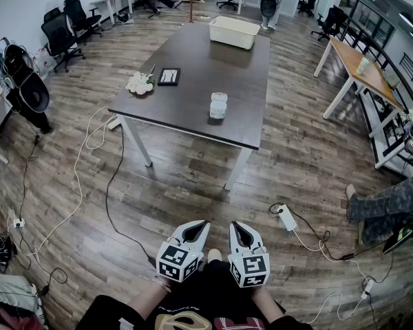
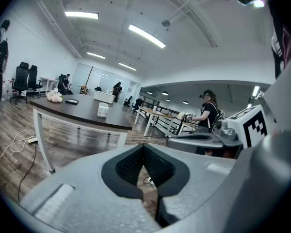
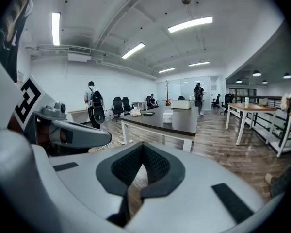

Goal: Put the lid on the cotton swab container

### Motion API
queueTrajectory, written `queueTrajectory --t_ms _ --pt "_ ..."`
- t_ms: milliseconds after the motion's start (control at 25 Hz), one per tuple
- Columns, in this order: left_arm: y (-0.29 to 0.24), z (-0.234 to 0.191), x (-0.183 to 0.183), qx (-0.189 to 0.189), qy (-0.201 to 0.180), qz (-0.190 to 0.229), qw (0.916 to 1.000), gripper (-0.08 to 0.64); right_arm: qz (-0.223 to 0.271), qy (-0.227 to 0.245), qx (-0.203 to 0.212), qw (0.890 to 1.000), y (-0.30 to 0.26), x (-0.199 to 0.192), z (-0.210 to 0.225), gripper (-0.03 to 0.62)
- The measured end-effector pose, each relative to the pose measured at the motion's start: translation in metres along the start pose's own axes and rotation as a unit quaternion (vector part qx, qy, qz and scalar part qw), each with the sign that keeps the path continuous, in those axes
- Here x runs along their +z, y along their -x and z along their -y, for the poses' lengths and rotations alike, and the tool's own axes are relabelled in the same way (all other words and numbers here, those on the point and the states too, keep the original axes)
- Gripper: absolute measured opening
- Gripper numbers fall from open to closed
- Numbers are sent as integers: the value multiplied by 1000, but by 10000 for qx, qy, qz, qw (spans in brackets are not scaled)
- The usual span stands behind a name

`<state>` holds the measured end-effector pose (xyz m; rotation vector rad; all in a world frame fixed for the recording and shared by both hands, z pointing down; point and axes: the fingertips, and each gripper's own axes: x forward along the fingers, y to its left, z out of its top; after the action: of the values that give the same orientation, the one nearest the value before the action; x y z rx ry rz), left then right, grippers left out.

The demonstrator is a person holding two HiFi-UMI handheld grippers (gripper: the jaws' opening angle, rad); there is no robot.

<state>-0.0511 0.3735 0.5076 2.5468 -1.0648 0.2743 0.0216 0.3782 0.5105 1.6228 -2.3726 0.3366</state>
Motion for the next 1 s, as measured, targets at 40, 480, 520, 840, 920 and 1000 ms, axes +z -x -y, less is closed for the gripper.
queueTrajectory --t_ms 40,480,520,840,920,1000 --pt "-1 0 -2 5 20 -17 10000 8 3 -14 -3 10000 0 -1 1 6" --pt "-25 6 7 238 -28 160 9996 8 209 -82 151 9996 -6 5 29 8" --pt "-28 6 8 283 11 193 9994 8 225 -85 188 9995 -7 6 32 6" --pt "-48 29 -6 379 83 237 9990 8 191 -322 309 9988 -4 -9 54 8" --pt "-50 32 -9 403 77 208 9989 8 218 -335 334 9986 -4 -9 56 8" --pt "-50 32 -9 467 106 200 9987 8 290 -366 356 9983 -4 -5 60 8"
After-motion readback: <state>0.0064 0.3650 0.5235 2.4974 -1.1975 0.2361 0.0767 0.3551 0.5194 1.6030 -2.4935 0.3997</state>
